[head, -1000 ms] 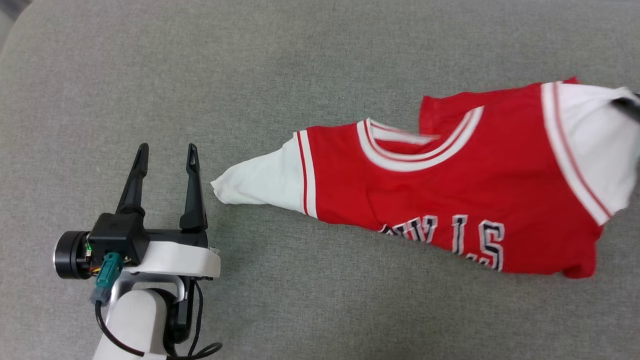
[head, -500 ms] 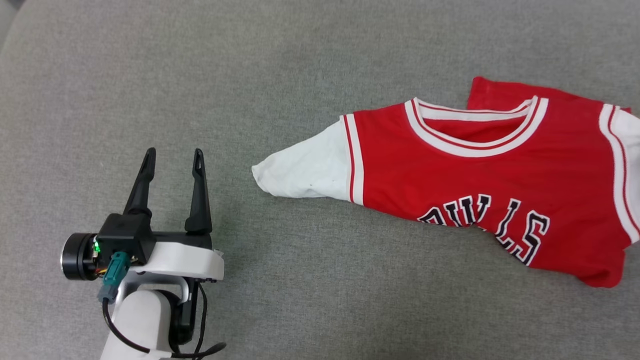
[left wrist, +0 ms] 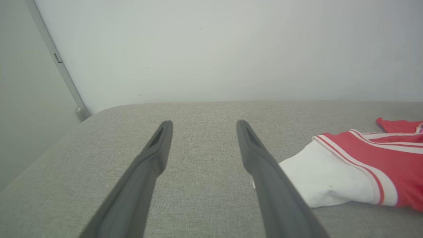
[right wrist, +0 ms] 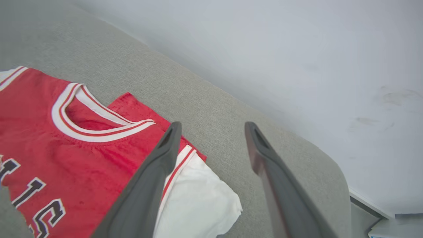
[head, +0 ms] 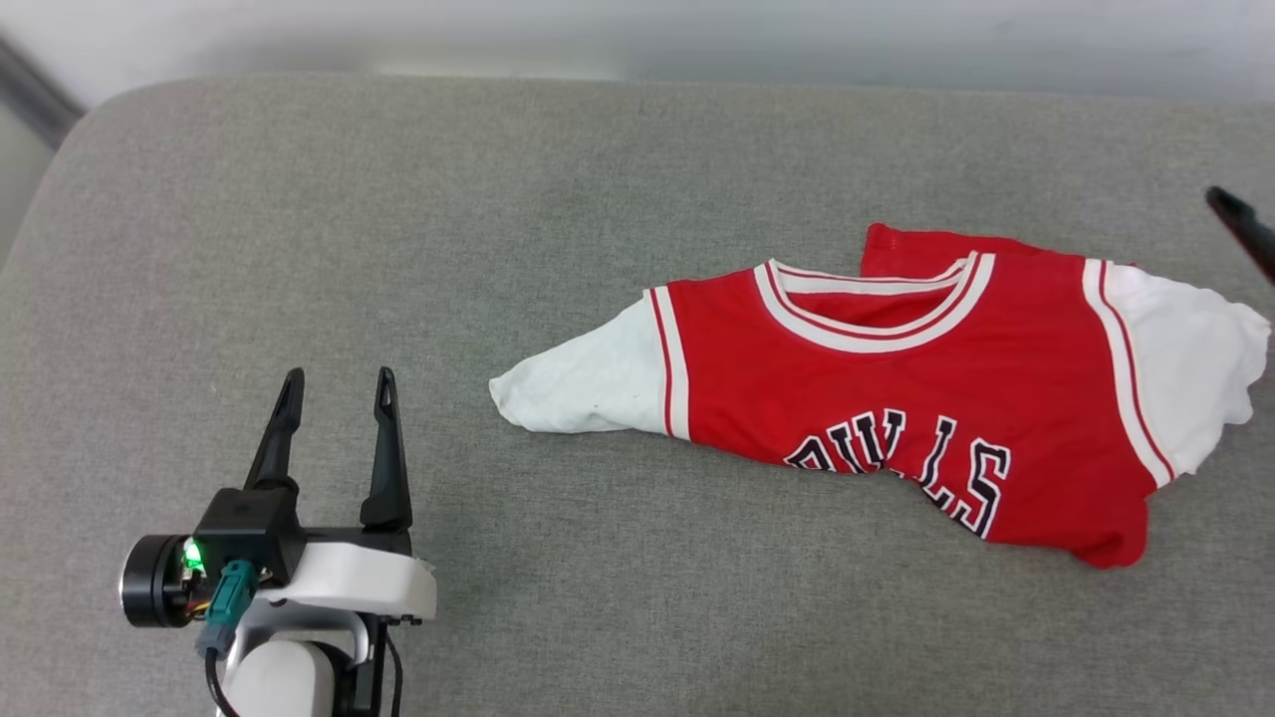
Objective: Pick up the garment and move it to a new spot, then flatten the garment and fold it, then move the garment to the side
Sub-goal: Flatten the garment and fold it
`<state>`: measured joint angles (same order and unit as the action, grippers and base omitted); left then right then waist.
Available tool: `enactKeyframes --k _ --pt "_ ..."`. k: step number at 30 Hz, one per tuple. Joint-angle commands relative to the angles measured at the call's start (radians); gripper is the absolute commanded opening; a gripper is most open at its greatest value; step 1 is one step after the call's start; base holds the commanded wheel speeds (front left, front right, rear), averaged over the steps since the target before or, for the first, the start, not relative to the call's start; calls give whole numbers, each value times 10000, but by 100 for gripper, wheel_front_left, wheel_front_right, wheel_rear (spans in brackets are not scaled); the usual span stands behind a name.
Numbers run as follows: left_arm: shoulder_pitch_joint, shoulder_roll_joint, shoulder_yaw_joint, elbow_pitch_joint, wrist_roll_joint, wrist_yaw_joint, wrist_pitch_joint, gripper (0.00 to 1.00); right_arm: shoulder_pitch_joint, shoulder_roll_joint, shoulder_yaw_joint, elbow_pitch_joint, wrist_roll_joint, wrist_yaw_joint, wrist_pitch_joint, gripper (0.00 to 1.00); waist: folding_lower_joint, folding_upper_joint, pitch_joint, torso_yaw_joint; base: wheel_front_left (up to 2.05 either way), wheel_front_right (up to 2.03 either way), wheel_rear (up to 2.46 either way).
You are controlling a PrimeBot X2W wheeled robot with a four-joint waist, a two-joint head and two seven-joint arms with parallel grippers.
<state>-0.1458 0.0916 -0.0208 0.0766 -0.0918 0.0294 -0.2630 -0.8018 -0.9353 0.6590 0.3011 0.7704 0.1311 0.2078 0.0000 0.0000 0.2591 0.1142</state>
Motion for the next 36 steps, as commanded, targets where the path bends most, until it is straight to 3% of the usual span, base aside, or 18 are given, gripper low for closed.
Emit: enactKeyframes --k 1,5,6,11,16,26,27,28,29,36 --pt "181 4 92 -53 69 -11 -25 100 308 -195 -93 -739 -6 -7 425 100 0 0 -172 -126 0 0 0" --pt "369 -12 173 -87 97 -64 -26 100 875 -504 -205 -2627 467 -7 2016 100 0 0 -293 -191 0 0 0" --pt "388 -32 211 -119 96 -100 -26 100 1266 -830 -125 -3663 740 -7 3372 100 0 0 -282 -217 0 0 0" --pt "236 -76 254 -190 145 -160 -26 100 1766 -1003 364 -4513 915 -7 5282 100 0 0 -32 -199 0 0 0" --pt "-18 -165 201 -192 147 -201 -26 100 2117 -287 962 -3923 892 -7 5891 100 0 0 444 -68 0 0 0" --pt "-345 -237 346 -120 192 -232 -26 100 1991 833 2718 -1378 360 -16 5053 100 0 0 949 101 0 0 0" --pt "-296 -238 402 -109 194 -224 -26 100 1871 880 2765 -1334 341 -18 4741 48 0 0 908 59 0 0 0" --pt "-296 -238 402 -109 194 -224 -26 100 1871 880 2765 -1334 341 -18 4741 48 0 0 908 59 0 0 0" --pt "-233 -236 451 -89 195 -208 -26 100 1711 907 2782 -1310 408 -18 4476 0 0 0 838 6 0 0 0" --pt "158 -241 585 8 283 -228 -26 100 1169 250 2892 -2308 795 -7 2893 0 0 0 46 -338 0 0 0"
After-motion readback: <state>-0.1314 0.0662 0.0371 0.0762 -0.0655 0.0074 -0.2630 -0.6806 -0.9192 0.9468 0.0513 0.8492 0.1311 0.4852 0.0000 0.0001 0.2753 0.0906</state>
